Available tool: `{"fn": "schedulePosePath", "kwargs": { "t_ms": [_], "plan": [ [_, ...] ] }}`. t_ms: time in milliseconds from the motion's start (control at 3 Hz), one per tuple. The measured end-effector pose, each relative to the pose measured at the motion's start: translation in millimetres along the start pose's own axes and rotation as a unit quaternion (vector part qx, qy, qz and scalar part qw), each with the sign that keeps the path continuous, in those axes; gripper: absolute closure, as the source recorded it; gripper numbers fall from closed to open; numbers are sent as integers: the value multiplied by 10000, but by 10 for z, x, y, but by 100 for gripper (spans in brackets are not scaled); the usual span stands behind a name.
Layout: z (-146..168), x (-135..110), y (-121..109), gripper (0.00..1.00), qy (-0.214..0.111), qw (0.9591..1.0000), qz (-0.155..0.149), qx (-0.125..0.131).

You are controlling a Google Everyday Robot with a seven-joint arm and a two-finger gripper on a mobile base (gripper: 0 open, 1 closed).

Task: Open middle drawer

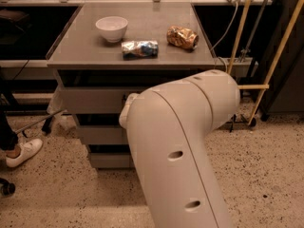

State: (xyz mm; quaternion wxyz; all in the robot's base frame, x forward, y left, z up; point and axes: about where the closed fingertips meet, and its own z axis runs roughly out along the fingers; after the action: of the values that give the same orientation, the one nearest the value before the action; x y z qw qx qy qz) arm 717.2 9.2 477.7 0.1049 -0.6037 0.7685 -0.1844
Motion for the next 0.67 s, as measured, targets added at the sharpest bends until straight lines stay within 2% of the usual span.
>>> {"fn": "schedulePosePath", "kwargs": {
  "t_ms": [333,667],
  "plan": [
    [133,364,-174,0,-352,9987,352,121],
    [133,364,-174,0,-352,9987,352,121]
  ]
}}
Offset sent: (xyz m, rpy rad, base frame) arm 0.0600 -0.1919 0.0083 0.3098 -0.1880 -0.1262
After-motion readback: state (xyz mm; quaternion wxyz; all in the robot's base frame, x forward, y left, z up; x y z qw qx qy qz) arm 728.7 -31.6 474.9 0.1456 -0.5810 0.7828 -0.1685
